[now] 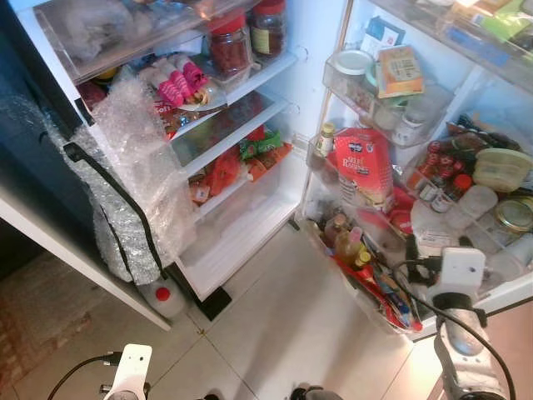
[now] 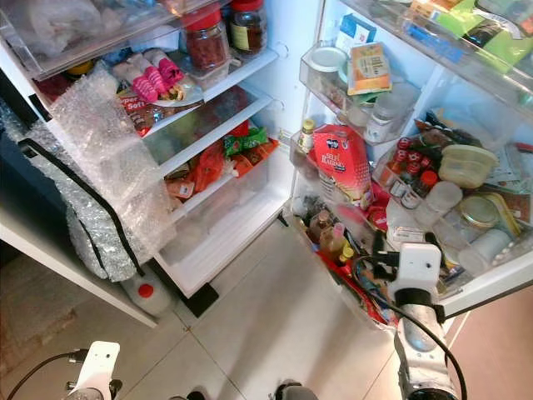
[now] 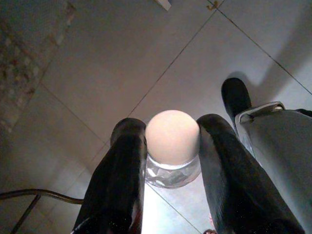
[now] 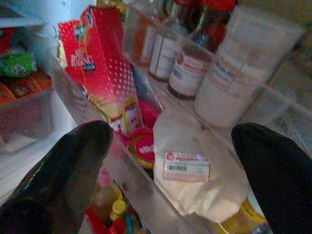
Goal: Restocking fridge
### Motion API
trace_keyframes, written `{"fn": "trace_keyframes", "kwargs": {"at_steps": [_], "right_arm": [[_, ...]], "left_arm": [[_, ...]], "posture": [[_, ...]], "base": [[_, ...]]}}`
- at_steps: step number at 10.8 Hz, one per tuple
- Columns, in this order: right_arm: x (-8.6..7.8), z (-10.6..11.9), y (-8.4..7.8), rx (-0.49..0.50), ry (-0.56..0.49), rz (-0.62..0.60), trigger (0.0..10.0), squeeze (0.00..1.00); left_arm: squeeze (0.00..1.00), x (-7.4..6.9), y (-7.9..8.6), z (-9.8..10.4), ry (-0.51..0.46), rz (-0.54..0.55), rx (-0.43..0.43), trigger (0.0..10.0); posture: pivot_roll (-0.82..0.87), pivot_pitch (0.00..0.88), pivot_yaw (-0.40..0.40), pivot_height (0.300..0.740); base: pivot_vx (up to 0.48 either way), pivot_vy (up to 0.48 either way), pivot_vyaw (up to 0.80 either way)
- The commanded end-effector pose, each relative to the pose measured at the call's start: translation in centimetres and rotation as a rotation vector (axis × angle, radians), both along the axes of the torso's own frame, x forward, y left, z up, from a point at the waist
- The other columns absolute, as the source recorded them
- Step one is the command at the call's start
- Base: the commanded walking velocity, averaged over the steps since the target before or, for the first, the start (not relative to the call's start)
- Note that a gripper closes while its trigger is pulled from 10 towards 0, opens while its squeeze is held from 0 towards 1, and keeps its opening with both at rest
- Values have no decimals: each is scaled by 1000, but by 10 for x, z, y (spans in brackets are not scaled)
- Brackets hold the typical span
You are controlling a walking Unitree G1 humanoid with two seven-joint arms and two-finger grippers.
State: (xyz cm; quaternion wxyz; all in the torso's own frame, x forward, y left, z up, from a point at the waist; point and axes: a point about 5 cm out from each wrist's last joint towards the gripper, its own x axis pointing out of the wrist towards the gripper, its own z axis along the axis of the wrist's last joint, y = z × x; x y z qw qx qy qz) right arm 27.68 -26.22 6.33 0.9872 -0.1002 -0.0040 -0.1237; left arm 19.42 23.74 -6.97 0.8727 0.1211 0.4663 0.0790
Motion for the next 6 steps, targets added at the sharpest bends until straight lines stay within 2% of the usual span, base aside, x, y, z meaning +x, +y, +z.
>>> {"fn": "trace_keyframes", "kwargs": {"at_steps": [1, 6], "right_arm": [[-7, -7, -8, 14, 37, -42, 10000, 0], [-10, -8, -28, -6, 70, -101, 10000, 0]], "left_arm": [[0, -10, 4, -4, 37, 3, 16, 10000], [0, -10, 5, -4, 39, -1, 22, 10000]], "posture": [[-224, 184, 2, 740], [-222, 186, 7, 740]], "base": [[0, 0, 0], [0, 0, 0]]}}
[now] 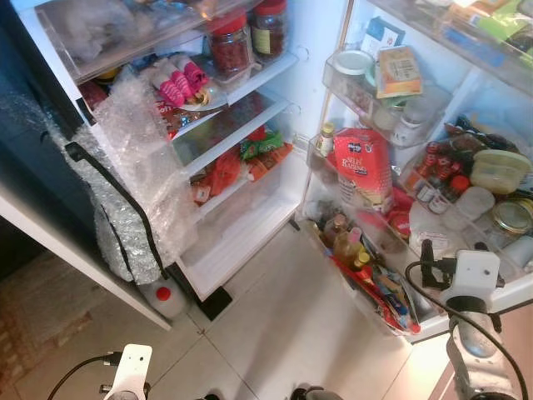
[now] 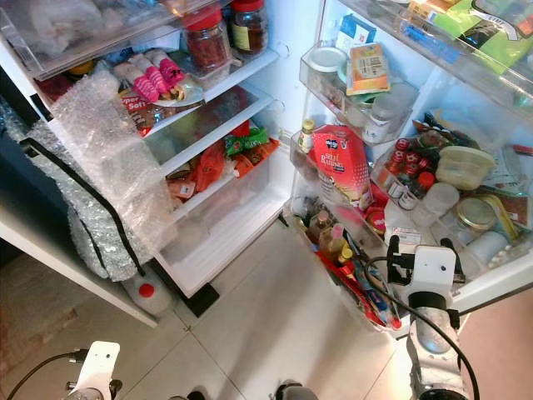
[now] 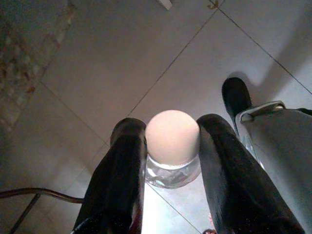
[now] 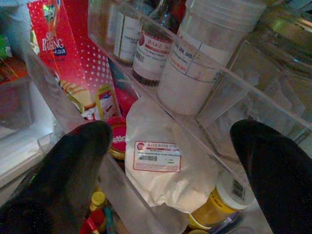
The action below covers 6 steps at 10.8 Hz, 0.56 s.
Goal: Restocking fridge
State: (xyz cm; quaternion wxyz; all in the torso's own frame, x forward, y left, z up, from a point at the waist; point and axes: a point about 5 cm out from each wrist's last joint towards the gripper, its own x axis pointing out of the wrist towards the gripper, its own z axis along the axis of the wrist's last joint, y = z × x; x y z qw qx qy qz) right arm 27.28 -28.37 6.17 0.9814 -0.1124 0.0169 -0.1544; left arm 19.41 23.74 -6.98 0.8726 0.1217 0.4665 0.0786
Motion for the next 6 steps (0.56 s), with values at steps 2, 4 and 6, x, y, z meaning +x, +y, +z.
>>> {"fn": "trace_keyframes", "kwargs": {"at_steps": [2, 4, 6], "right_arm": [[-7, -7, -14, 9, 47, -54, 10000, 0], [-9, -7, -23, -3, 64, -73, 10000, 0], [-12, -7, -37, -3, 95, -113, 10000, 0]], "left_arm": [[0, -9, 5, -4, 37, 2, 22, 10000], [0, -9, 5, -4, 37, 3, 23, 10000], [0, -9, 5, -4, 36, 4, 24, 10000]], "posture": [[-221, 185, 7, 740], [-220, 186, 7, 740], [-216, 187, 8, 740]], "base": [[0, 0, 0], [0, 0, 0], [0, 0, 0]]}}
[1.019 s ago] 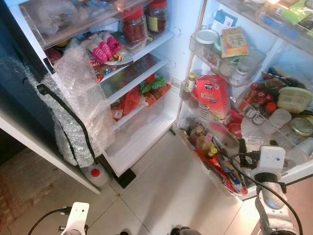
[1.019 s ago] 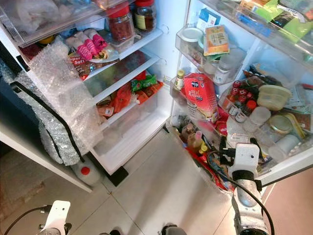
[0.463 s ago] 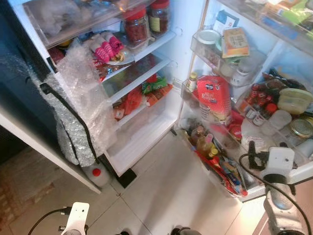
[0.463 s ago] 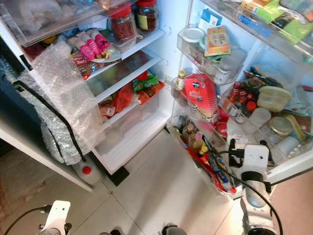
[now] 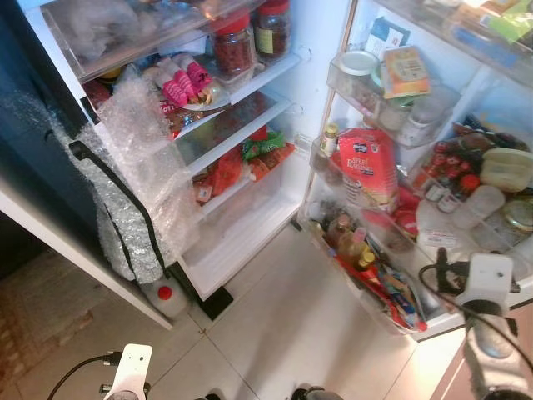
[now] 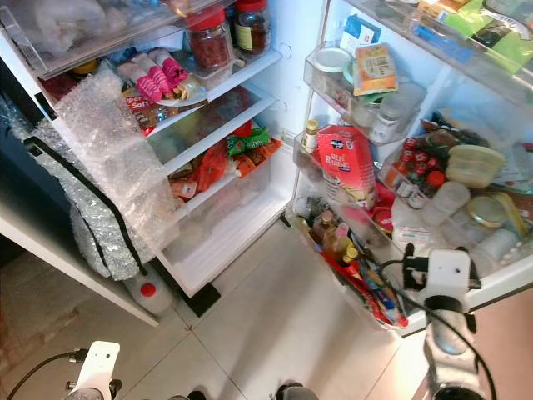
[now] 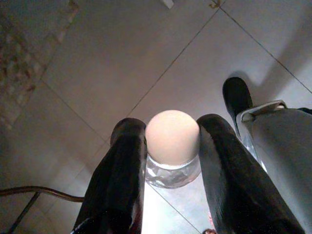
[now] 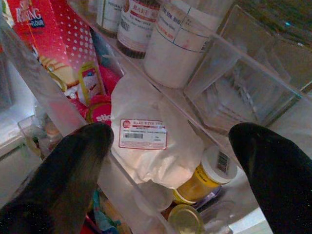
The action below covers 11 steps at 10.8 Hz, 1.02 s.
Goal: Restocking fridge
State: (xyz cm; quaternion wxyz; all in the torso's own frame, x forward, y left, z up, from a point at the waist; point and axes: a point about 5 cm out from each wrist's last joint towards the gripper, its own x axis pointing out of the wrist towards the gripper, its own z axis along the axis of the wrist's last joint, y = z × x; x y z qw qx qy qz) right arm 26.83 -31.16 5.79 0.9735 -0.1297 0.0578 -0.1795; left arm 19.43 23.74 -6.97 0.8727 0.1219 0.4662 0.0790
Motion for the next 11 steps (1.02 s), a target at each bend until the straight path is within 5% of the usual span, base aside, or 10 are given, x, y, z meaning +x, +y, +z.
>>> {"fn": "trace_keyframes", "kwargs": {"at_steps": [1, 11], "right_arm": [[-10, -3, -18, 25, 27, -79, 10000, 0], [-28, 3, -74, 26, 202, -246, 10000, 0]], "left_arm": [[0, -9, 5, -4, 37, 5, 22, 10000], [0, -8, 5, -3, 21, 15, 13, 10000]], "posture": [[-216, 187, 9, 740], [-193, 179, 15, 740]], "base": [[0, 0, 0], [0, 0, 0]]}}
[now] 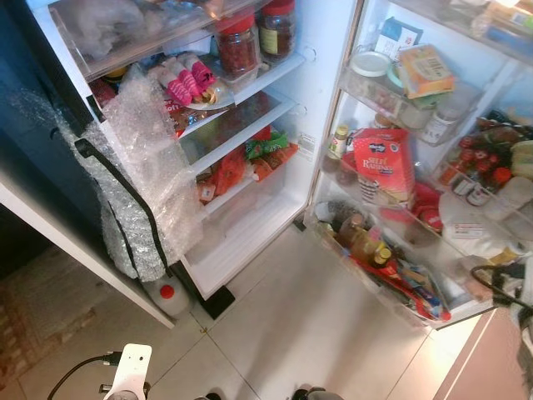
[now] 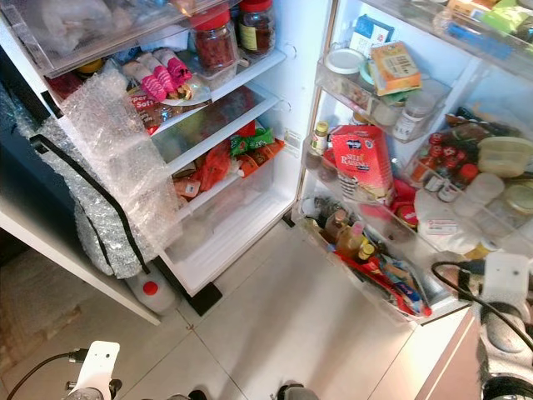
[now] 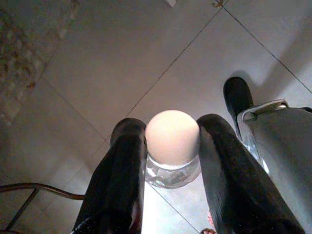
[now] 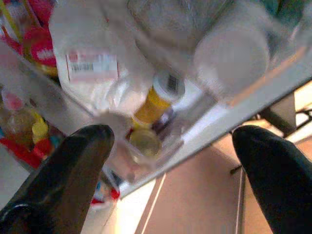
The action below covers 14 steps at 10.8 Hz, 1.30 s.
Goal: Restocking fridge
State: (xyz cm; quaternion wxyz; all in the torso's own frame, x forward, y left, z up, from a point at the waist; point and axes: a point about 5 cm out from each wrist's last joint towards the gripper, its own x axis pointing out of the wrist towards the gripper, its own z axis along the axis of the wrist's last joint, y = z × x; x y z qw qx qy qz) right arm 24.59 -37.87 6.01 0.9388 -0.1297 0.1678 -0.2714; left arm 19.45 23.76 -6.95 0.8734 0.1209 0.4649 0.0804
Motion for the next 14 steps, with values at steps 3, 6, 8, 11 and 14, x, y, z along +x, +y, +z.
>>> {"fn": "trace_keyframes", "kwargs": {"at_steps": [3, 6, 8, 11, 14], "right_arm": [[-16, -1, -20, 9, 80, -100, 10000, 0], [-25, -32, 2, 87, 148, -72, 10000, 0], [-37, -67, 34, 177, 238, -26, 10000, 0], [-56, -110, 90, 339, 368, 87, 10000, 0], [-63, -130, 131, 438, 436, 180, 10000, 0]], "left_arm": [[0, -9, 3, -4, 24, 13, 10, 10000], [0, -9, 2, -4, 25, 14, 2, 10000], [0, -9, 1, -5, 25, 20, 2, 10000], [0, -9, 0, -5, 24, 24, -9, 10000], [0, -9, 0, -5, 26, 21, -5, 10000]], "posture": [[-193, 171, 7, 740], [-183, 170, -1, 740], [-177, 178, -7, 740], [-175, 184, -10, 740], [-185, 192, -13, 740]], "base": [[0, 0, 0], [0, 0, 0], [0, 0, 0], [0, 0, 0], [0, 0, 0]]}}
